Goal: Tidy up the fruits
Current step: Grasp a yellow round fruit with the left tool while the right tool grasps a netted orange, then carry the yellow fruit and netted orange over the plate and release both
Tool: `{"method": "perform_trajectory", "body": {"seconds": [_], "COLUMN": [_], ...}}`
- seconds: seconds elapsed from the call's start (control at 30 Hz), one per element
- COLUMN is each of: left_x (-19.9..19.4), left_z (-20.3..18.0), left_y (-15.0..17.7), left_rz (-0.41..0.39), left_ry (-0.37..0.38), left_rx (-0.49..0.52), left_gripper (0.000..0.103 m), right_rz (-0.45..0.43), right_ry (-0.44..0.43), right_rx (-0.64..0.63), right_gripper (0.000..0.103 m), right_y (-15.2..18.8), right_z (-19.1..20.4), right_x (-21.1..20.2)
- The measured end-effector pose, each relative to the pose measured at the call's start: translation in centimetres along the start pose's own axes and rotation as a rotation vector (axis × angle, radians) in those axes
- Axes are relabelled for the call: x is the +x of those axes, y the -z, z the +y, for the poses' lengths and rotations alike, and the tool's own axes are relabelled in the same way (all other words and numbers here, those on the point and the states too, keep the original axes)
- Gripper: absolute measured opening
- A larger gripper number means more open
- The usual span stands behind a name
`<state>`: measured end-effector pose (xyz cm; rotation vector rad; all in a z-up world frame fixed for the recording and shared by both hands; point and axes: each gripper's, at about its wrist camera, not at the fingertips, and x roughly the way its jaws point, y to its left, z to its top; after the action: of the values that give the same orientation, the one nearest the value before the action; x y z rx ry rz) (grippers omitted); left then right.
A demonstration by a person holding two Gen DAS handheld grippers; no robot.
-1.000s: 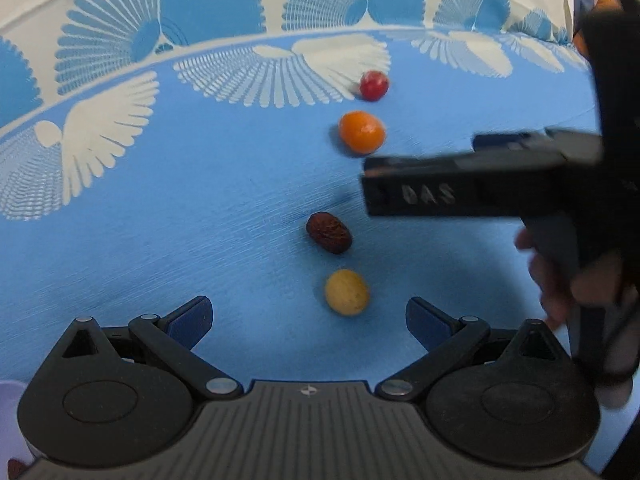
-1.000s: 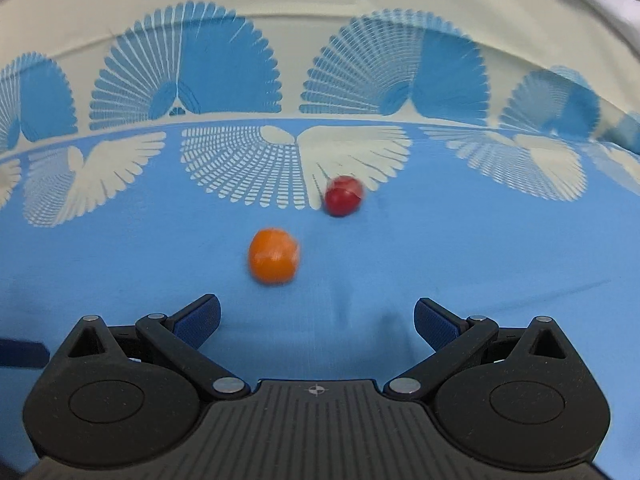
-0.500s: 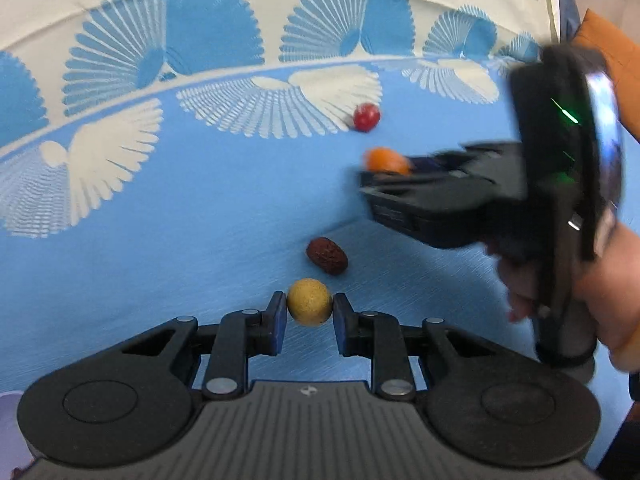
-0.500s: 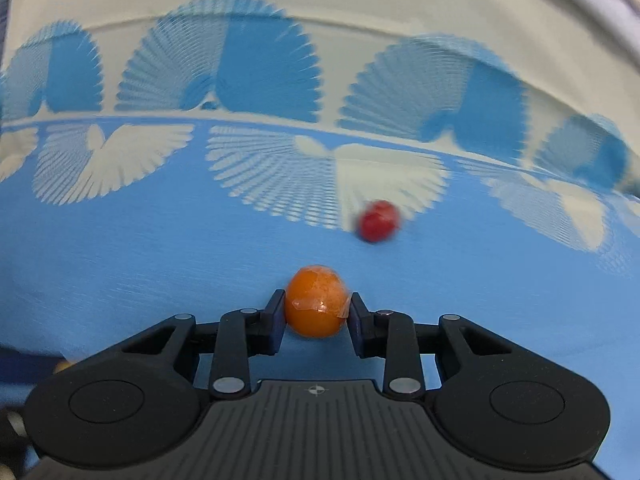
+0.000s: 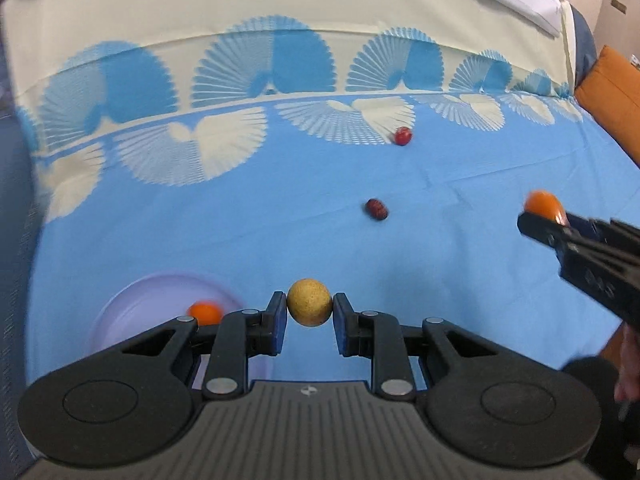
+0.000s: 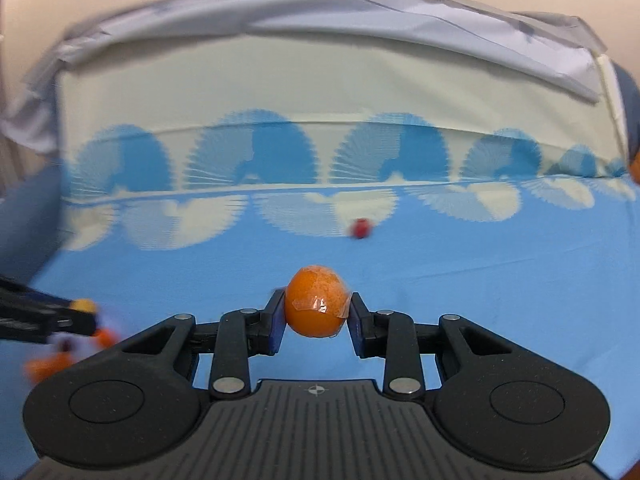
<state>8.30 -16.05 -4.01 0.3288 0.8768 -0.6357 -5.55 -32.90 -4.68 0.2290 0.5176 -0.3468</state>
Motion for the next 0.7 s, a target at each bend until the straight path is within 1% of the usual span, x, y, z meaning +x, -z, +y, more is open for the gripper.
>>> {"method": "perform_trajectory", "body": {"seconds": [0.07,0.17,0.23,0.33,0.43,0.57,0.7], "left_x": [-2.5,-5.9,-7.7,-10.4,-12.6,-14.8,-15.8], "left_z": [0.8,2.1,2.7,3.6,4.5,5.3,5.8], "left_y": [1.3,3.2,4.1,5.5,6.7,8.3,9.6], "left_rz": [-0.009,-0.022,-0.024,-0.033,-0.055,-0.077,-0.070], "left_ry": [-0.008,-0.020,-0.043,-0.092,-0.110,-0.112,-0.106], "left_rx": [-0.021,-0.056,-0.071,-0.089,-0.091,-0.101,-0.115], "left_gripper": [0.027,0.027,0.027,0.027,0.027,0.027,0.027], "right_rz": [-0.003,-0.021,-0.023,-0.013,0.022,0.041,0.049], "right_ry": [-0.047,-0.126,-0.168,-0.227,-0.285,-0.314,-0.296], "right_rx": [-0.008,-0.094,-0.137,-0.145,-0.150,-0.198,-0.201], "right_gripper": [0.034,0.034,0.034,0.034,0.034,0.034,0.034], "right_y": [0.2,0.9,1.4,2.1,3.3,5.4,5.6], "right_z": [2.0,5.8,8.0,10.5,12.5,14.8,15.4], "right_x": [-2.2,-5.5,-7.0,-9.2,-11.2,-13.7,-14.5]}}
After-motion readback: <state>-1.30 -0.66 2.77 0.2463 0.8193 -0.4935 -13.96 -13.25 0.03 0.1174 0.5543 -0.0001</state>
